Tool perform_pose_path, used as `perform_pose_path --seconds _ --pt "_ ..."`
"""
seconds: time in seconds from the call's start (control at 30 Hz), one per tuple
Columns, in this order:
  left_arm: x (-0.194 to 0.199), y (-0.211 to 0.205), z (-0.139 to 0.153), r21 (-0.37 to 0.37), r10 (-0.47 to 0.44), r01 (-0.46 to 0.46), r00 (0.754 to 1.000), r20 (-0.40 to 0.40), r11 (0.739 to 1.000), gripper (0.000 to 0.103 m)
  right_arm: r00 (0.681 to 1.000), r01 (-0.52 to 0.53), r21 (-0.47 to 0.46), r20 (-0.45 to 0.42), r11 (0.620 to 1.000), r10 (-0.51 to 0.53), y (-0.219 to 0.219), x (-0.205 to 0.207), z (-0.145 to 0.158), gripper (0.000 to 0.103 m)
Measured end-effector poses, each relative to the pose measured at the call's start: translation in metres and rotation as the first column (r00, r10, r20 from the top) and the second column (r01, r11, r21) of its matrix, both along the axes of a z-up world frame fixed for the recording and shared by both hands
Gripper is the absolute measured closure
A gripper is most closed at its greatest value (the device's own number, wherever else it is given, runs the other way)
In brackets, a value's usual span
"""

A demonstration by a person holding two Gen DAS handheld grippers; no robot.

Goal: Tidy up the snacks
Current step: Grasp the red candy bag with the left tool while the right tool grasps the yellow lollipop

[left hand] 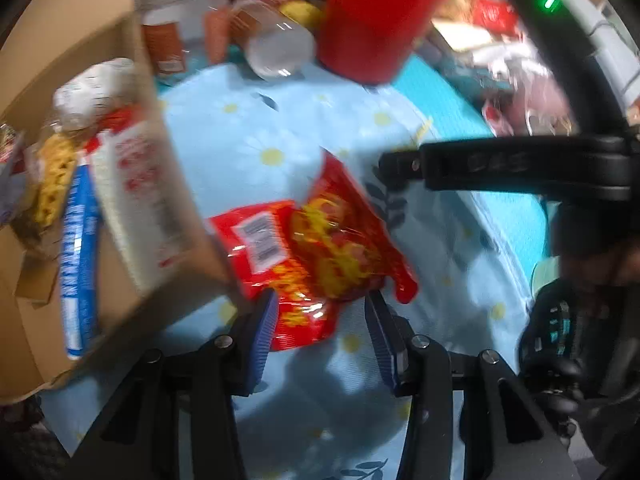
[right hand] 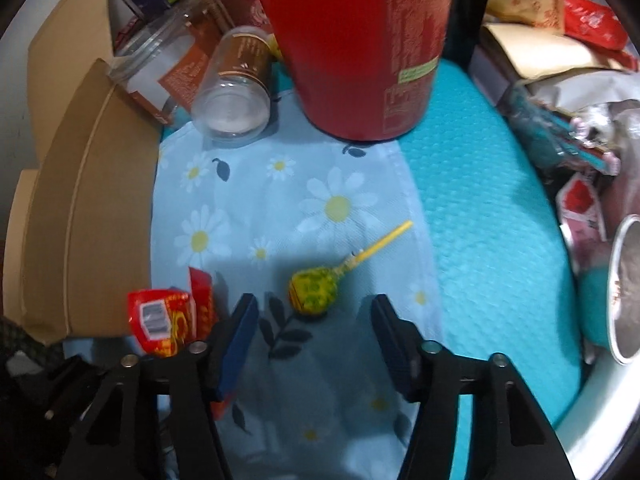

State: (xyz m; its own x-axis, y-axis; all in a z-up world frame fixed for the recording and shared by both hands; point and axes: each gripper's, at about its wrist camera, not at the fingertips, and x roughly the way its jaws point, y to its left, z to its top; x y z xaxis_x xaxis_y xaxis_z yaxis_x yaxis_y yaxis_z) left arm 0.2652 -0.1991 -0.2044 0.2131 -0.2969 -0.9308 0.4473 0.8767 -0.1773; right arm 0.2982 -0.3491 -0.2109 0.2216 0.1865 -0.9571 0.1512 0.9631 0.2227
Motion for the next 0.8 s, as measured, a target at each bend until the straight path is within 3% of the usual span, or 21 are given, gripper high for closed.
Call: perform_pose_path --seconds 0.07,0.17,0.33,0.5,0.8 --pt "0.003 0.008 0.005 -0.011 0.014 -0.013 1.0 0.003 1.0 0.058 1.0 0.014 0.024 -0.003 1.0 -0.014 0.002 0.005 -0.006 0.055" --pt "0.006 0.016 0.01 -0.011 0.037 -0.037 0.999 0.016 0.999 0.058 1.0 0.003 0.019 0.001 1.0 -0.003 0.01 0.01 -0.012 0.076" --pt "0.01 0.023 0.012 -0.058 0.067 -0.068 0.997 -0.027 0.996 0.058 0.998 -0.066 -0.009 0.015 0.998 0.066 0.025 0.008 -0.009 0.077" --pt "0.012 0.001 0.014 -0.088 -0.008 0.002 0.998 -0.064 0.996 0.058 0.993 -0.12 -0.047 0.003 0.992 0.12 0.03 -0.007 -0.005 0.077" --pt "0.023 -0.034 -0.005 -0.085 -0.031 0.021 0.993 -0.112 0.996 0.056 0.995 -0.095 -0.106 -0.023 0.99 0.093 0.011 -0.035 0.006 0.077"
